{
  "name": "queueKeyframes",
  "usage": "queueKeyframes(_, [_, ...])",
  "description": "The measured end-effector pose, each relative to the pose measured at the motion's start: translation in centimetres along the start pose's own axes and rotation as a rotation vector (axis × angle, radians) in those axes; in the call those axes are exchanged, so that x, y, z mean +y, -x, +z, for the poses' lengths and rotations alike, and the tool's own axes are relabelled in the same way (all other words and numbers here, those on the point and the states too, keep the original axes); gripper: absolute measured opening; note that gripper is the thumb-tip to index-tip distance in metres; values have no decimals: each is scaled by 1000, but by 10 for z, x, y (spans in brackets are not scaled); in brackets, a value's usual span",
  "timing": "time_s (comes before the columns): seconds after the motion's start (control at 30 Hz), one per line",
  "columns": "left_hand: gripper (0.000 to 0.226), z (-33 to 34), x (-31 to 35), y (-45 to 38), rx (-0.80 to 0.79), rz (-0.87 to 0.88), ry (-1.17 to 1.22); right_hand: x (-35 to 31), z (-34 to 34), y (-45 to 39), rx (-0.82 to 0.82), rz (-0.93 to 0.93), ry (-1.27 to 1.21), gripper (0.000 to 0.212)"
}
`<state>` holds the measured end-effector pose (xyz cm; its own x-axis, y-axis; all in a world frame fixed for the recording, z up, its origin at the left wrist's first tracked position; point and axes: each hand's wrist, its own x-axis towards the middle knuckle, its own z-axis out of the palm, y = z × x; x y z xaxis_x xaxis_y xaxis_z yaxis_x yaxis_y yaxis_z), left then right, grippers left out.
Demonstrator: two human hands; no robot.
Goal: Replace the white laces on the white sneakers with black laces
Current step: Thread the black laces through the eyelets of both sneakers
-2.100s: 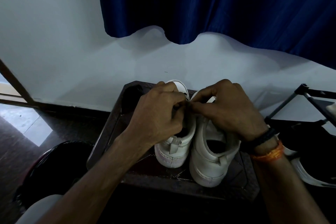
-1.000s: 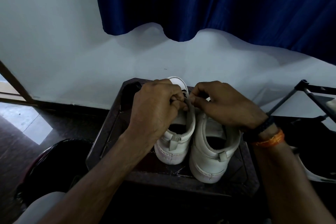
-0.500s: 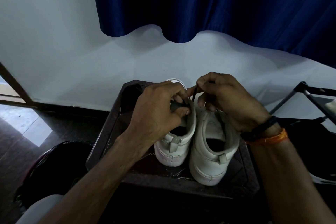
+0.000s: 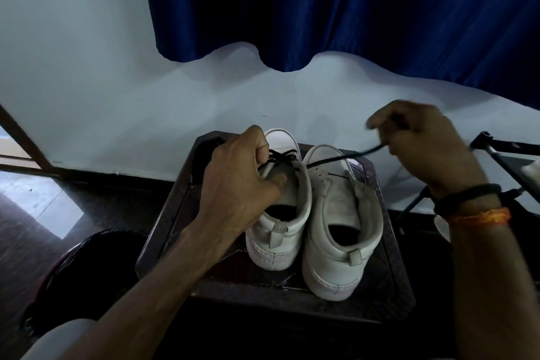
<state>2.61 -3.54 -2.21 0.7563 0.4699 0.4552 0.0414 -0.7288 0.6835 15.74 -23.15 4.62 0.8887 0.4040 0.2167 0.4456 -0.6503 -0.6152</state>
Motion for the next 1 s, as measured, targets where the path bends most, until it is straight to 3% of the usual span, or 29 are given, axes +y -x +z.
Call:
queueKeyframes(0.07, [49, 0, 0, 0, -4, -14, 16, -8, 5, 4, -194, -76, -9, 8])
queueKeyframes(0.17, [49, 2, 0, -1, -8, -2, 52, -18, 19, 8, -397, -182, 38, 21])
queueKeyframes(0.4, [42, 3, -5, 0, -32, -35, 194, -27, 31, 10, -474, -213, -18, 17])
queueKeyframes(0.5, [40, 4, -5, 3, -14, -71, 252, -23, 26, 8, -347, -112, -3, 19])
queueKeyframes(0.63, [38, 8, -5, 7, 54, -120, 277, -5, 11, 1, 49, 29, 194, 26])
queueKeyframes(0.73, [38, 9, -6, 9, 86, -155, 288, 0, 8, 1, 44, 56, 243, 28])
queueKeyframes(0.8, [34, 10, -7, 10, 82, -174, 307, -4, 13, 2, -11, 16, 142, 26])
queueKeyframes(1.0, [26, 11, -5, 11, 107, -193, 287, -32, 27, 10, -275, 60, -581, 37])
